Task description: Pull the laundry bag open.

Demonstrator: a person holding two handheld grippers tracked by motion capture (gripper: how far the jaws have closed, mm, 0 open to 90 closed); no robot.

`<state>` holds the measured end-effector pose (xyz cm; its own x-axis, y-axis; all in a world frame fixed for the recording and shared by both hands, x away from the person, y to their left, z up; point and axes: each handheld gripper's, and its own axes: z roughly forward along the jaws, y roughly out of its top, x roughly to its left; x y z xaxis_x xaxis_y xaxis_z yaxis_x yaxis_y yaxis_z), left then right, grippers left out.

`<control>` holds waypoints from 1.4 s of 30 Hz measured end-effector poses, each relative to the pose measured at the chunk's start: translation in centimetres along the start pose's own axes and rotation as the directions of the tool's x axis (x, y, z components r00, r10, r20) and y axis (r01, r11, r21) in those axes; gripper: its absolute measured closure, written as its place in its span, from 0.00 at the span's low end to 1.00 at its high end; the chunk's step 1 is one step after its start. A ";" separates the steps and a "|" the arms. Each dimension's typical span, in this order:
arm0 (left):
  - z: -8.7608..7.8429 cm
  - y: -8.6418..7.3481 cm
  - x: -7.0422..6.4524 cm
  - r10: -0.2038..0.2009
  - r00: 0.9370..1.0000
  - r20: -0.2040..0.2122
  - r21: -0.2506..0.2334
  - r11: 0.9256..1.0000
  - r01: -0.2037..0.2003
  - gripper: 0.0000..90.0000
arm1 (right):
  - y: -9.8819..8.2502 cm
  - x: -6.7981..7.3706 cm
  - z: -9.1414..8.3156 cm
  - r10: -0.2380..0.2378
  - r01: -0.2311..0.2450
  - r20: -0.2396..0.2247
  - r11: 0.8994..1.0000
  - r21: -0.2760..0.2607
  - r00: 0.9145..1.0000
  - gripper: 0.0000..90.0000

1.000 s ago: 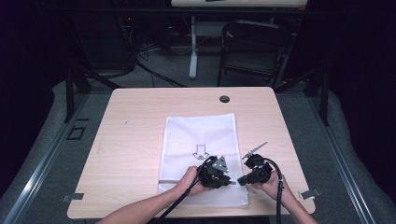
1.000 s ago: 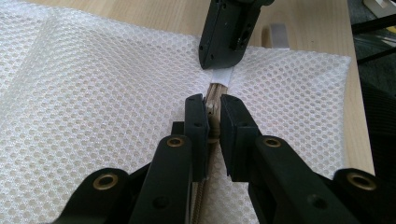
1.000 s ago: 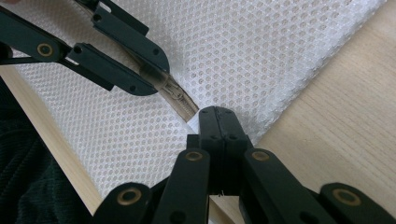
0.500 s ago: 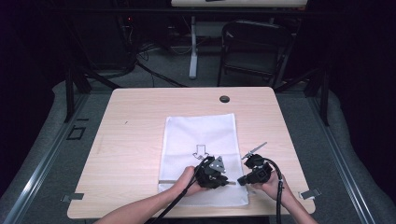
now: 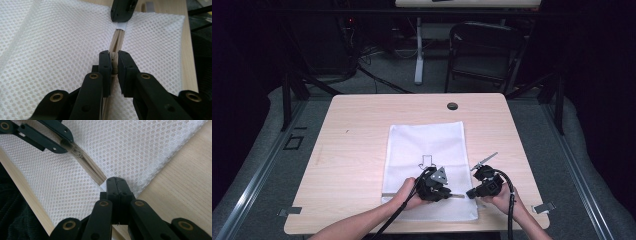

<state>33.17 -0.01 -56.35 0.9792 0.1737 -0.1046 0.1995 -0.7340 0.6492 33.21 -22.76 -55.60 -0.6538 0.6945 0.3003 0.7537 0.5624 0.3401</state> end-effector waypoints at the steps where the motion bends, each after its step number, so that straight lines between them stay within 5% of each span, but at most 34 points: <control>1: 0.1 0.0 -0.1 0.000 1.000 -0.003 -0.004 1.000 0.000 0.92 | 0.0 0.0 0.0 -0.003 0.003 -0.001 1.000 0.004 1.000 1.00; 42: -2.9 -2.2 0.2 -0.011 1.000 -0.028 0.005 1.000 0.011 0.92 | 0.0 0.0 0.0 0.000 0.000 -0.001 1.000 0.007 1.000 1.00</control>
<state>32.87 3.54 -55.62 0.9756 0.2001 -0.0902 0.2104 -0.7355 0.6441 33.22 -22.78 -55.55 -0.6537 0.6942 0.3014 0.7543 0.5651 0.3342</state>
